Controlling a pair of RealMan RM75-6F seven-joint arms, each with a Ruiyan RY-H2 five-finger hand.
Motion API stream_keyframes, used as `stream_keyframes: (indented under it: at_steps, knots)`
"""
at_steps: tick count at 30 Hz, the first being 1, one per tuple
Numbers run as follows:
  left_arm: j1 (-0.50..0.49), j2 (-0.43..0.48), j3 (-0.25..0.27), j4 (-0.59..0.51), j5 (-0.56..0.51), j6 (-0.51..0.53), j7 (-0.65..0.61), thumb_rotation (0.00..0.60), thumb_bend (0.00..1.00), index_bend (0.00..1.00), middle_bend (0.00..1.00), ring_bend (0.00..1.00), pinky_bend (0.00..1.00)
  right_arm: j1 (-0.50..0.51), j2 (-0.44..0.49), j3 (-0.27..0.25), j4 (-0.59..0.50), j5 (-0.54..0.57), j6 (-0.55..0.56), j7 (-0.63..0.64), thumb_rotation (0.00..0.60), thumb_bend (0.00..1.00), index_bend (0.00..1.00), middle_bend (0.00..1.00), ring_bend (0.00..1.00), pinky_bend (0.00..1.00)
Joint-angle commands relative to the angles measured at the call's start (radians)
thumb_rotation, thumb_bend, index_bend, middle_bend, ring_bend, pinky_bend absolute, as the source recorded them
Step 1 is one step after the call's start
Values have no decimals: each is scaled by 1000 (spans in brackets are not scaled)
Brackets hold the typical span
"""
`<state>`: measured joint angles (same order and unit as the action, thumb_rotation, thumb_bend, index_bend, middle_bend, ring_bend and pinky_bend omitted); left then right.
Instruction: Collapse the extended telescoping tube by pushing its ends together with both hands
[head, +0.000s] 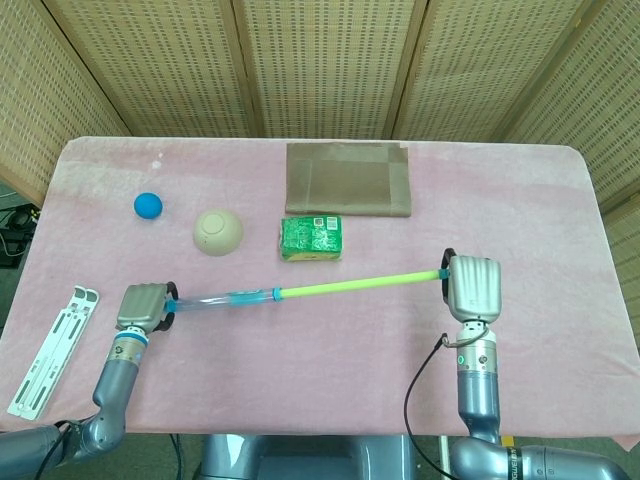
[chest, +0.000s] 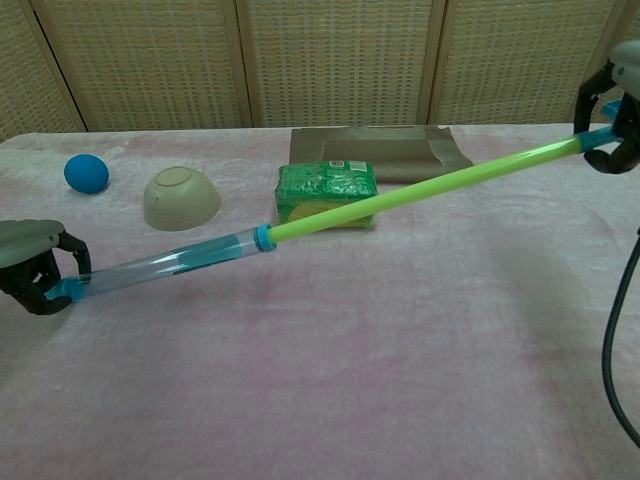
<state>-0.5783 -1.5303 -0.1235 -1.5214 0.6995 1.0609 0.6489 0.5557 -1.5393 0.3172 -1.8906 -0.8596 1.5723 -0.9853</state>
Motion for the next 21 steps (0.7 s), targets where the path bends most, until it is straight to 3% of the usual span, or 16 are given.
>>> stream_keyframes:
  at_steps: [1,21]
  knots:
    - [0,0,0,-3,4,2,-5,600,481,446,867,823,778,-1,2,-1,-2,3,0,4,600,652,834,1000,1000,694]
    - [30,161,-28,-294,140,109,-104,600,481,445,867,823,778,32,-23,-47,-89,-84,52,-60,600,652,834,1000,1000,694]
